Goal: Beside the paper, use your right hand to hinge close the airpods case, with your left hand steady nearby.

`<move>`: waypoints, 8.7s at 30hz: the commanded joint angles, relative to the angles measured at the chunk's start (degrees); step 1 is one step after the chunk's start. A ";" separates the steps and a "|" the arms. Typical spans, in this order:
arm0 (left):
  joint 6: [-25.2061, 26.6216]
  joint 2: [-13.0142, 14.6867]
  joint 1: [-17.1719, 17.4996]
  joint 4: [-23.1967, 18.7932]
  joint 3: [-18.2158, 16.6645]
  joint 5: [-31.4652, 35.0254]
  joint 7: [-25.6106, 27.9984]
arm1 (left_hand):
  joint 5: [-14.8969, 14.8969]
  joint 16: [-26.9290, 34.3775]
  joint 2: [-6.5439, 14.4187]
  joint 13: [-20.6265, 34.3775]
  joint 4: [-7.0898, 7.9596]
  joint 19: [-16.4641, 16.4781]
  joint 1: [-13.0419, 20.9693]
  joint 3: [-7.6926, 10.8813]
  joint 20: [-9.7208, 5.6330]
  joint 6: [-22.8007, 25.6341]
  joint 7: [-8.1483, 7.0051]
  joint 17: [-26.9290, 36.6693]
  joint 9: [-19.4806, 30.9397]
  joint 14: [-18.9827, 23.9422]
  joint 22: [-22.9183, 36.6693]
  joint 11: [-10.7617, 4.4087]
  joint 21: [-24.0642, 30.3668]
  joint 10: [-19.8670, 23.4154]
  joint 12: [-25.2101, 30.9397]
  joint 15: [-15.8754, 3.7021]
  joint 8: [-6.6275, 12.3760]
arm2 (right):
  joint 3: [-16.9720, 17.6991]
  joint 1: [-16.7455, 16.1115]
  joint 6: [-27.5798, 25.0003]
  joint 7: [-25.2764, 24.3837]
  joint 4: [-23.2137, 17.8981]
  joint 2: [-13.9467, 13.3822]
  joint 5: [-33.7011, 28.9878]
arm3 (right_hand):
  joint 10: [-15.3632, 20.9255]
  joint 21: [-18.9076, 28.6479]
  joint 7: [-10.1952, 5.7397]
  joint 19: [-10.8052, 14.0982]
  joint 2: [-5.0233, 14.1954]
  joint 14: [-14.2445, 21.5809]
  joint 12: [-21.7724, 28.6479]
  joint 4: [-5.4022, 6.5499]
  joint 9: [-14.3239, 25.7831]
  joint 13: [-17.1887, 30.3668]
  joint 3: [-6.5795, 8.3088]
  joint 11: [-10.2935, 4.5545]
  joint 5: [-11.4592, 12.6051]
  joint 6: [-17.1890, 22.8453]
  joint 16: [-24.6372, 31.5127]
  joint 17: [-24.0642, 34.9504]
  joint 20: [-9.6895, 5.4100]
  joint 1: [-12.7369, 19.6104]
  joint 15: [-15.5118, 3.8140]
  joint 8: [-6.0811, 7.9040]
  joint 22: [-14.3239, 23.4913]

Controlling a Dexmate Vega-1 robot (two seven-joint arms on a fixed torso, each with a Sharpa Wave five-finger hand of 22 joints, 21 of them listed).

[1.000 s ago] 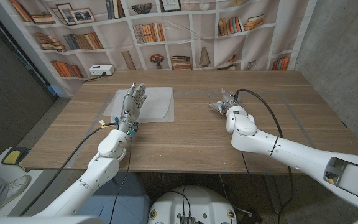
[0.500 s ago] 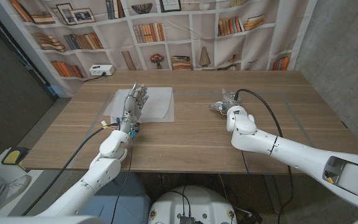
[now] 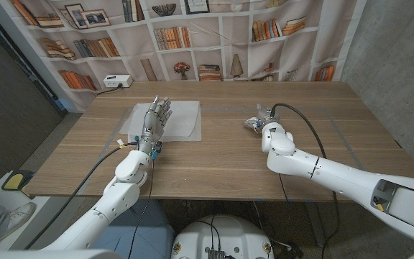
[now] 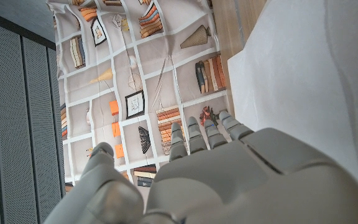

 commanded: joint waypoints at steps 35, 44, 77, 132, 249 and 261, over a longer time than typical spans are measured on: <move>0.18 0.36 0.44 0.17 0.09 -0.59 -1.23 | 0.17 0.21 0.50 0.24 -0.09 -0.30 -0.48 -0.22 -0.18 0.57 0.27 0.13 0.14 0.46 0.29 0.02 0.13 0.93 0.34 0.01 0.02 | -1.80 -0.45 0.37 -3.26 2.31 1.64 -2.66 | 3.14 -0.06 0.09 1.22 1.70 2.59 2.05 -1.32 0.28 0.75 1.59 -2.69 0.36 -1.82 0.15 0.03 -1.25 3.57 -2.15 0.73 0.17; -0.01 0.41 0.06 1.03 0.30 -0.76 -2.27 | 0.18 0.20 0.58 0.24 -0.01 -0.41 -0.69 -0.31 -0.20 -0.05 0.16 0.14 0.14 0.44 0.29 0.05 0.11 0.85 0.28 0.02 -0.23 | -1.87 -0.37 0.52 -2.83 2.78 2.19 -3.31 | 3.60 -0.12 -0.23 1.53 2.44 2.83 2.57 -1.83 0.28 0.97 2.44 -3.66 0.44 -1.45 -0.12 0.03 -1.41 5.34 -2.37 0.75 0.17; 0.08 -0.08 -0.48 2.03 0.32 -1.39 -2.68 | 0.23 0.12 0.72 0.26 0.10 -0.55 -1.17 -0.55 -0.17 -1.27 0.01 0.16 0.12 -0.04 0.29 -0.01 0.12 0.43 0.06 0.11 -0.33 | -0.96 -1.55 1.53 -5.79 4.59 3.95 -4.56 | 6.80 -0.03 -2.82 4.25 6.49 6.06 6.22 -2.65 0.23 2.52 7.77 -7.00 0.29 2.34 -0.50 0.11 -4.46 17.04 -5.54 1.25 0.15; -1.75 -1.38 -1.57 5.15 0.36 -1.88 -4.37 | 0.32 0.22 0.84 0.27 0.17 -0.49 -1.69 -0.90 -0.19 -1.38 -0.09 0.15 0.11 0.02 0.29 -0.02 0.20 0.65 0.11 0.04 -0.13 | 4.15 -5.29 5.67 -13.81 4.06 5.38 -4.04 | 16.57 0.84 -3.38 11.15 6.02 14.70 13.31 -2.32 0.13 4.76 9.45 -10.63 -0.22 9.37 0.79 0.34 -7.83 28.07 -10.58 1.38 0.21; -0.28 -4.19 -8.85 7.75 9.52 1.70 -14.74 | 0.25 -0.45 -0.41 0.45 -2.48 -3.55 0.48 -1.55 0.53 12.29 1.36 0.11 0.22 -2.80 0.22 -1.14 -0.39 -1.74 -1.03 -0.19 0.83 | 19.77 -12.04 27.19 -13.79 -15.64 2.29 12.59 | 20.73 -0.17 -2.96 12.34 5.93 18.29 15.87 -1.15 0.16 3.60 6.97 -10.81 0.03 13.26 0.73 1.24 -6.49 29.94 -10.91 0.30 0.26; -0.37 -5.57 -9.71 8.81 10.78 0.94 -17.10 | 0.47 -0.04 -3.42 0.44 -2.60 -3.88 -0.51 -3.39 0.84 12.98 1.88 0.25 0.27 -2.89 0.26 -1.07 -0.26 -1.55 -0.72 0.01 0.83 | 19.39 -11.87 27.37 -13.23 -15.58 2.35 12.22 | 20.69 -0.20 -2.96 12.39 6.02 18.33 15.93 -1.20 0.17 3.53 6.78 -10.86 0.07 13.33 0.66 1.30 -6.56 30.05 -10.93 0.23 0.26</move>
